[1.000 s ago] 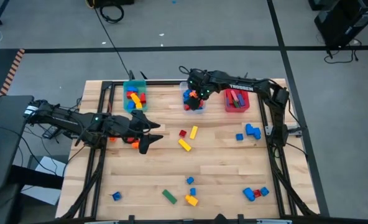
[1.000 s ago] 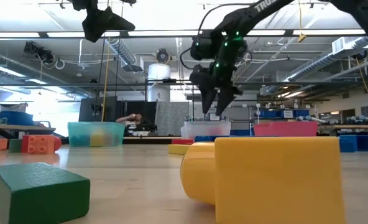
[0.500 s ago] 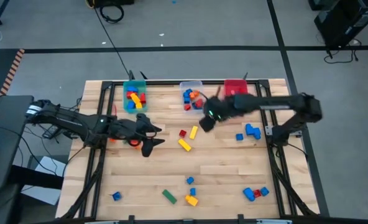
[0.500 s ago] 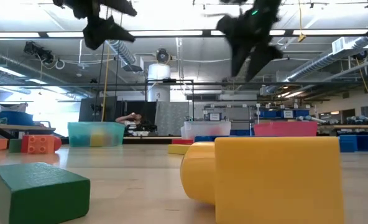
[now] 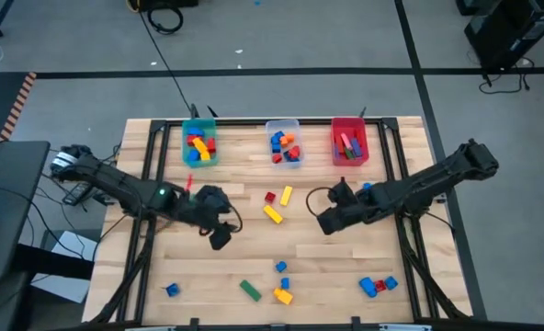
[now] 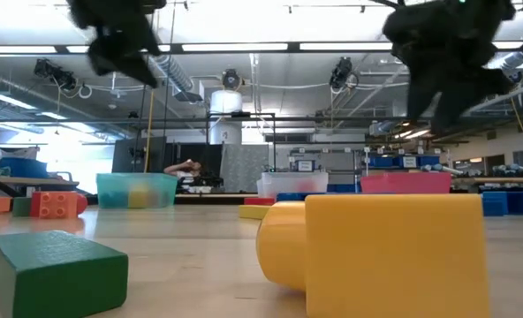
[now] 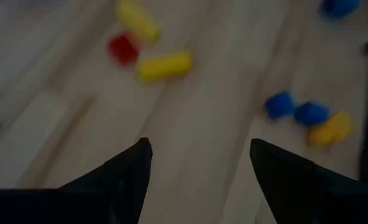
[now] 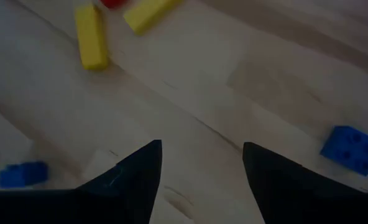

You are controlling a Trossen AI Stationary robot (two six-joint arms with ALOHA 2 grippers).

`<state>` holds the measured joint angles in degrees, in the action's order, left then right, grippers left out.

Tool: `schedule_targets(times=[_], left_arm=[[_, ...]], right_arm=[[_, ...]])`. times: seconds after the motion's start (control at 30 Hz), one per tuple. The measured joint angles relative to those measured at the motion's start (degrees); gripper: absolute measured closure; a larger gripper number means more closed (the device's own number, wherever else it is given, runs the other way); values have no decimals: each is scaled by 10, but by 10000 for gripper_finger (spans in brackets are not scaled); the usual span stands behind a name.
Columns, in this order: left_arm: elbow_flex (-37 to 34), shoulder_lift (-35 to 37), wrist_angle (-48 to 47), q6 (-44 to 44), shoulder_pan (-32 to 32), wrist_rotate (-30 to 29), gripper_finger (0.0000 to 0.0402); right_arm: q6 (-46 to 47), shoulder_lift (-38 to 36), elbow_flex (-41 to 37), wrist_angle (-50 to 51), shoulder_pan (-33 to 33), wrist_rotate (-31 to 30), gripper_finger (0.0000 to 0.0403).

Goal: Sort blocks by size
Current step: Put the blue 4 stud game piece into the transparent bin

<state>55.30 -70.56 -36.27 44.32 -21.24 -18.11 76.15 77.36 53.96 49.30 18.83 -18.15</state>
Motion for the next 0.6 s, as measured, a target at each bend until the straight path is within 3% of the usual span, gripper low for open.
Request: schedule_targets(times=[0.2, 0.37, 0.6], left_arm=[[64, -42, -183, 190, -72, 12, 122], [50, -59, -249, 307, -115, 136, 122], [10, -98, -235, 404, -163, 253, 122]], right_arm=[[-15, 2, -22, -19, 16, 0, 164], [-87, 2, -23, -36, 17, 10, 164], [-164, 2, -23, -73, 17, 30, 164]])
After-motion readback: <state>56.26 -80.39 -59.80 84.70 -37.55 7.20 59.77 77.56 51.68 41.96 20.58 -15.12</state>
